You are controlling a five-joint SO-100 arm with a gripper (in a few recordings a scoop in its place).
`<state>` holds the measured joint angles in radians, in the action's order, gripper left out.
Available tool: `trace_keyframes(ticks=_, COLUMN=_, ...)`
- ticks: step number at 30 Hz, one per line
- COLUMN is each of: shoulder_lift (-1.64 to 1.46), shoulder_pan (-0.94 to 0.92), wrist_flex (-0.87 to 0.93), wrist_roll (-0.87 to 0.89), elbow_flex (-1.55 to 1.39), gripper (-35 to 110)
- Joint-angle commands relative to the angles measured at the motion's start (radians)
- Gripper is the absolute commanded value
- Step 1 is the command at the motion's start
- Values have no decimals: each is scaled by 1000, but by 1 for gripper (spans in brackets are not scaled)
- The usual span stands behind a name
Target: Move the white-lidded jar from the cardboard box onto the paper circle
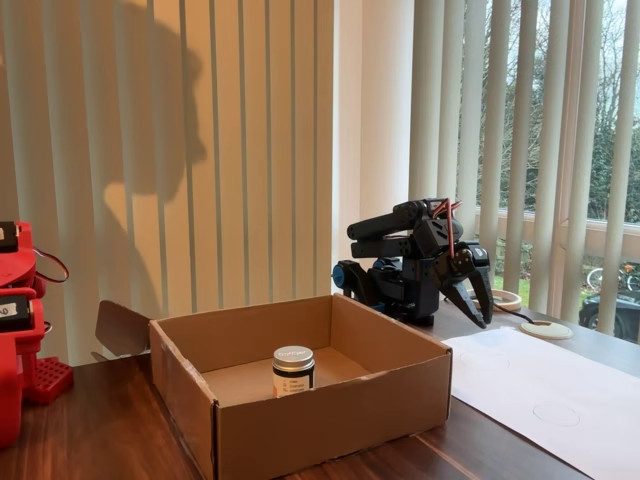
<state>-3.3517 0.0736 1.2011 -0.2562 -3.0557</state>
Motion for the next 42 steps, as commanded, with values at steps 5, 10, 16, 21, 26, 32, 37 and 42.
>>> trace_keyframes(ticks=5, shoulder_lift=-63, shoulder_pan=12, wrist_flex=17, wrist_roll=-18, elbow_flex=3, gripper=0)
trace_keyframes(ticks=10, shoulder_lift=-63, shoulder_pan=12, wrist_flex=17, wrist_roll=-18, elbow_flex=3, gripper=0)
trace_keyframes(ticks=16, shoulder_lift=-63, shoulder_pan=12, wrist_flex=17, wrist_roll=-18, elbow_flex=3, gripper=0)
trace_keyframes(ticks=21, shoulder_lift=-63, shoulder_pan=12, wrist_flex=17, wrist_roll=-18, elbow_flex=3, gripper=0)
trace_keyframes(ticks=26, shoulder_lift=-63, shoulder_pan=23, wrist_flex=17, wrist_roll=-32, elbow_flex=3, gripper=1)
trace_keyframes(ticks=32, shoulder_lift=-63, shoulder_pan=81, wrist_flex=-87, wrist_roll=-341, elbow_flex=-48, gripper=0)
trace_keyframes(ticks=37, shoulder_lift=-60, shoulder_pan=25, wrist_flex=-17, wrist_roll=-707, elbow_flex=-74, gripper=17)
trace_keyframes(ticks=42, shoulder_lift=3, shoulder_pan=37, wrist_flex=-41, wrist_roll=-604, elbow_flex=38, gripper=17)
